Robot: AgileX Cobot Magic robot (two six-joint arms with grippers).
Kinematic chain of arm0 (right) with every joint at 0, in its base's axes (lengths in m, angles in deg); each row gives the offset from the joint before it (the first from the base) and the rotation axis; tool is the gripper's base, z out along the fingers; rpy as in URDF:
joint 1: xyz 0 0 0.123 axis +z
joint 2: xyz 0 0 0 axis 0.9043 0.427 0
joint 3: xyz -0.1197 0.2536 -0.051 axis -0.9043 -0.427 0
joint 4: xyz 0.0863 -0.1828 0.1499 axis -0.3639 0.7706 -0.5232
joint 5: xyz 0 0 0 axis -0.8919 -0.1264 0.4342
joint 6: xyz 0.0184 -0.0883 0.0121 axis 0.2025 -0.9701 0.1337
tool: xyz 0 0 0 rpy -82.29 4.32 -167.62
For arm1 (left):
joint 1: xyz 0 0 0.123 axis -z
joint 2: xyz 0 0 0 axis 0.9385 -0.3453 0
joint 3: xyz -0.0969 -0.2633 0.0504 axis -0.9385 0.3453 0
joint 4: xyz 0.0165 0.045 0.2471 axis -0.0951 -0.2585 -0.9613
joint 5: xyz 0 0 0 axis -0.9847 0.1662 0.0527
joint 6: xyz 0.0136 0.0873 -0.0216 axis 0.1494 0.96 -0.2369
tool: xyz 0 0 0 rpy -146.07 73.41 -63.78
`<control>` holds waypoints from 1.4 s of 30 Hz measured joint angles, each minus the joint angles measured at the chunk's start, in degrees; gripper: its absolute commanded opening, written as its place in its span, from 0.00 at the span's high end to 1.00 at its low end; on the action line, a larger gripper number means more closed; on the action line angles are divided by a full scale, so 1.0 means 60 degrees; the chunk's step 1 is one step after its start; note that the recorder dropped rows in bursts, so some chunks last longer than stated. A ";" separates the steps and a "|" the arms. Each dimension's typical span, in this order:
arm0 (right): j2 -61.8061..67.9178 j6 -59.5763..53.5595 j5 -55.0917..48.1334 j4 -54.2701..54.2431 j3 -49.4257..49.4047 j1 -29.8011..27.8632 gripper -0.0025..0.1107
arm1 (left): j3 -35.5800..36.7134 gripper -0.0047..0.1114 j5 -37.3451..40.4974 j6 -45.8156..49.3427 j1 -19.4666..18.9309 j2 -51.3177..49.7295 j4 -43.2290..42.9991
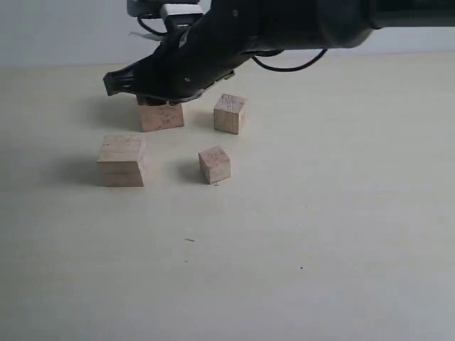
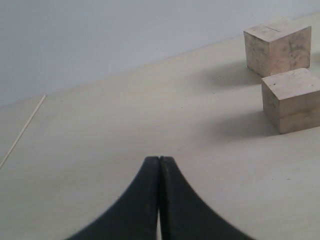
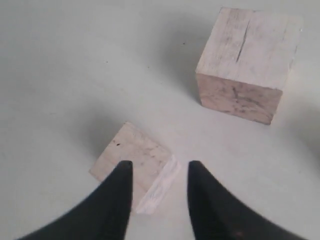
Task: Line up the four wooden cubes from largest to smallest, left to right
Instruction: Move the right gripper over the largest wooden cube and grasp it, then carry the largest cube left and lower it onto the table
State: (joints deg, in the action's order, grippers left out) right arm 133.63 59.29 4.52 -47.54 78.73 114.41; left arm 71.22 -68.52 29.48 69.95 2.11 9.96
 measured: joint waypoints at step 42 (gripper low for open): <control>0.5144 0.4667 -0.0553 0.5745 0.6233 -0.0213 0.05 | 0.0000 0.96 0.0000 0.0000 0.0000 0.0000 0.0000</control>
State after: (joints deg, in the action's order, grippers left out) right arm 164.49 87.29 1.20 -13.07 116.13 113.13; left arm 71.22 -68.52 29.48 69.95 2.11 9.96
